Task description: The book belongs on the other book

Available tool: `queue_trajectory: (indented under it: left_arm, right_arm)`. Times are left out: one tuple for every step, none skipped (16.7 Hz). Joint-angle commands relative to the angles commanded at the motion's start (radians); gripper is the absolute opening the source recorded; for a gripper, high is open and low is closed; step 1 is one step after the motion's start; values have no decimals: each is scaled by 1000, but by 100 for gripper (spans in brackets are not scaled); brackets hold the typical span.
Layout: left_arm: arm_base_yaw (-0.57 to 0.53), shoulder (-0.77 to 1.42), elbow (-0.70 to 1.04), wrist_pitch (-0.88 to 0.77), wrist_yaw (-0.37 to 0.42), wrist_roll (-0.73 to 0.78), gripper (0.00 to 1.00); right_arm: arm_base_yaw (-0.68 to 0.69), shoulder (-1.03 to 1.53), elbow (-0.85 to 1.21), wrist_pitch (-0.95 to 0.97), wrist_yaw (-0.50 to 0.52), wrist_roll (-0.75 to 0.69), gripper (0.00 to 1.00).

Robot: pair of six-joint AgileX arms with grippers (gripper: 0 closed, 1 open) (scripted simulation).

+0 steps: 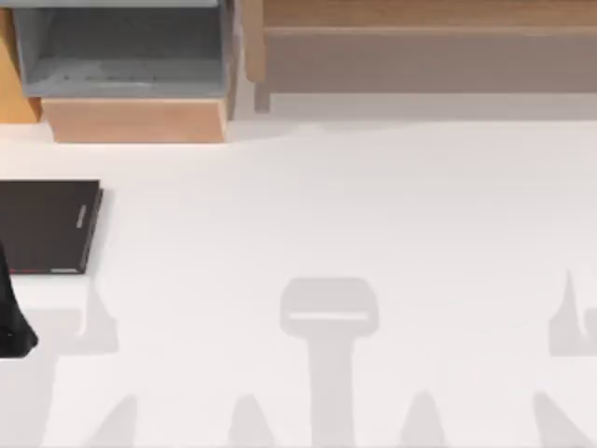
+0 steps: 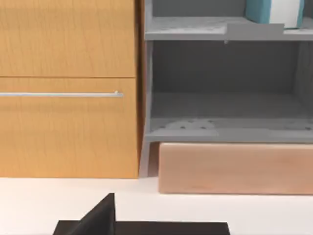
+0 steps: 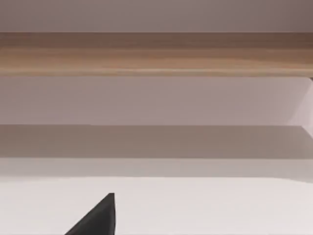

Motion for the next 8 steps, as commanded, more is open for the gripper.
queue_trajectory:
  left_arm:
    - [0, 0, 0, 0, 0, 0, 100]
    - [0, 0, 0, 0, 0, 0, 100]
    - [-2, 11, 10, 5, -2, 0, 100]
    - [-6, 32, 30, 15, -6, 0, 100]
    - [-13, 64, 59, 30, -12, 0, 100]
    - [-21, 106, 97, 48, -19, 0, 100]
    - [-30, 159, 141, 71, -27, 0, 100]
    - [-41, 222, 191, 96, -37, 0, 100]
  right_arm:
    - [0, 0, 0, 0, 0, 0, 100]
    - [0, 0, 0, 0, 0, 0, 100]
    - [0, 0, 0, 0, 0, 0, 100]
    - [0, 0, 0, 0, 0, 0, 100]
    - [0, 0, 0, 0, 0, 0, 100]
    - [0, 0, 0, 0, 0, 0, 100]
    - [0, 0, 0, 0, 0, 0, 100]
    - [0, 0, 0, 0, 0, 0, 100]
